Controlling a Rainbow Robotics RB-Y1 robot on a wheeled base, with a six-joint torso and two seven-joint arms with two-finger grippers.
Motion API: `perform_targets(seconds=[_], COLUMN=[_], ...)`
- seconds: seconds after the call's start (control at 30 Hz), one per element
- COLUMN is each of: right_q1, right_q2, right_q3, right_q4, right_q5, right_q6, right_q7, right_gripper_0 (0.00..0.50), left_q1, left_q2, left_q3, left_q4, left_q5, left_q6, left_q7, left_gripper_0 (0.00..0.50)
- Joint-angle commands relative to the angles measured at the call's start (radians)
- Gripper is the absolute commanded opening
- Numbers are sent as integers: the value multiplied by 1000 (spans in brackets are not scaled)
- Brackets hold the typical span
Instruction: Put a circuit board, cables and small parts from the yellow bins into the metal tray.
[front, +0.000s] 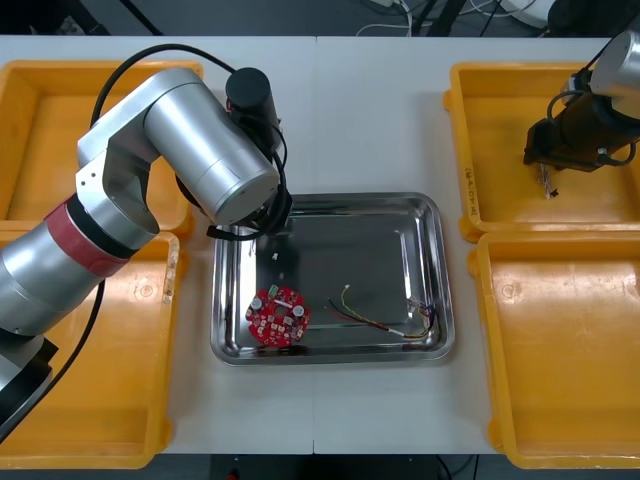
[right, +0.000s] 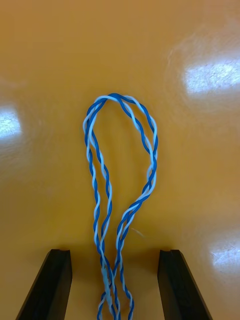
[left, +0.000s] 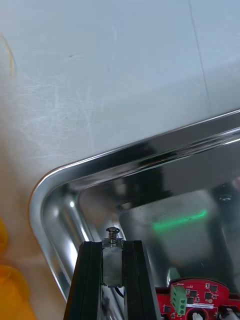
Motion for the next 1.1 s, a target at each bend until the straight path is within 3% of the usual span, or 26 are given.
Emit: perform_targets(seconds=[0.03, 0.07, 0.13, 0.2, 0.3, 0.37, 0.4, 0.47, 0.9, 1.1], right_q1=[-39, -37, -37, -37, -37, -34, -33, -30, -31, -30], right_q2=[13, 14, 14, 14, 14, 14, 14, 14, 14, 11], right_q3=[4, 4, 7, 8, 8, 8, 8, 8, 16, 21], right_q4=[-12, -12, -12, -12, -12, -12, -12, -12, -52, -202], right_q5=[7, 6, 6, 6, 4, -2, -3, -8, -11, 13], right_q6=[-16, -16, -17, -17, -17, -17, -17, -17, 10, 199], right_q7=[-9, -9, -9, -9, -9, -9, -8, -6, 6, 1], right_gripper_0=[500, 495, 411, 398, 269, 154, 123, 0, 0, 0], left_q1=[-1, 4, 16, 21, 41, 50, 53, 59, 65, 65], left_q2=[-23, -23, -23, -23, -23, -23, -23, -23, -24, -24], left_q3=[-35, -39, -58, -69, -89, -101, -105, -112, -140, -138], left_q4=[-32, -32, -32, -31, -28, -26, -25, -20, 34, 44], left_q5=[-19, -21, -31, -36, -47, -54, -57, -59, -70, -67], left_q6=[-29, -31, -39, -42, -71, -85, -86, -95, -163, -175], left_q7=[80, 81, 90, 95, 112, 121, 123, 129, 149, 149], left_gripper_0=[0, 0, 0, 0, 0, 0, 0, 0, 0, 0])
